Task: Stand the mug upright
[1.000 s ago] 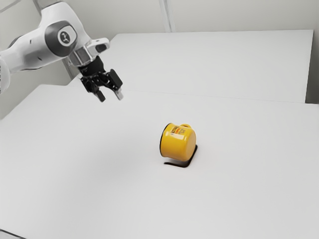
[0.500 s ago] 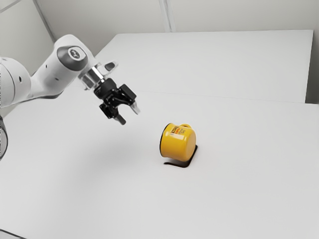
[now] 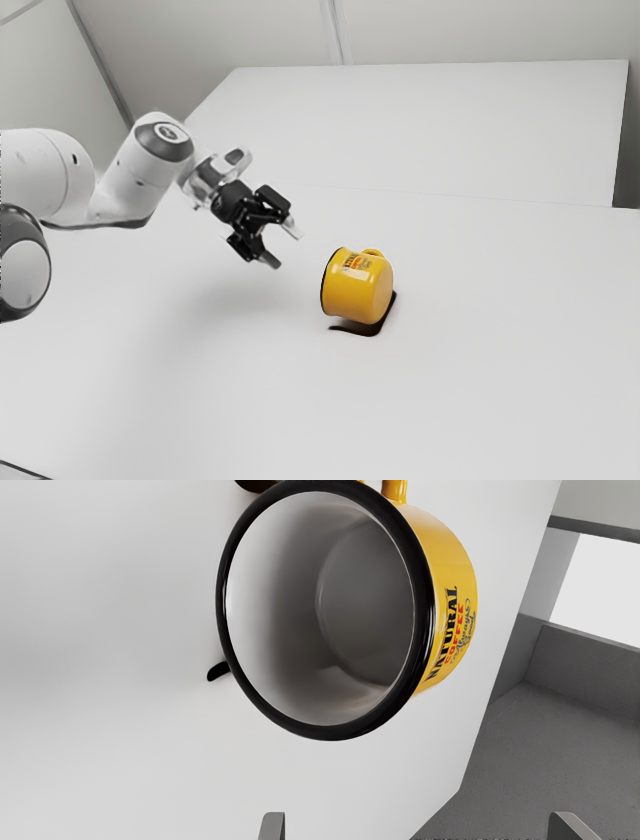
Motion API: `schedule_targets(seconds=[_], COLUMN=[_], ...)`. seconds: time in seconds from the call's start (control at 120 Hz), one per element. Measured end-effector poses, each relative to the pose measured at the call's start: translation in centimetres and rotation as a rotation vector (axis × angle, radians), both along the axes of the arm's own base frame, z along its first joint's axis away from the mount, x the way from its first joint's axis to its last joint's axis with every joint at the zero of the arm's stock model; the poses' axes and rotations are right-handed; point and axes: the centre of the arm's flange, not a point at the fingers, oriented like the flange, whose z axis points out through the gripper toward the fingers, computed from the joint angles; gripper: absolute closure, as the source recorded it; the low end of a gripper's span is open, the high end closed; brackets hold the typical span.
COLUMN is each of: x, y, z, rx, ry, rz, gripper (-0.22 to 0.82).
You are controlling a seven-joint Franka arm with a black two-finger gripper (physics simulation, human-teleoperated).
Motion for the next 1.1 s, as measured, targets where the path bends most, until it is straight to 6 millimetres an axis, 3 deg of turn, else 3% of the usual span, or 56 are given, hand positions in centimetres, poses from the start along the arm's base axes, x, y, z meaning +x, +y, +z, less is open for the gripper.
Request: schedule_targets(seconds=[0.408, 1.1], x=[0.2, 1.6], y=[0.1, -6.2], z=[-5.0, -5.3], rx=[-0.049, -0.099], ry=[0.057, -0.017], rz=[0.020, 0.006], gripper=[0.05, 0.07])
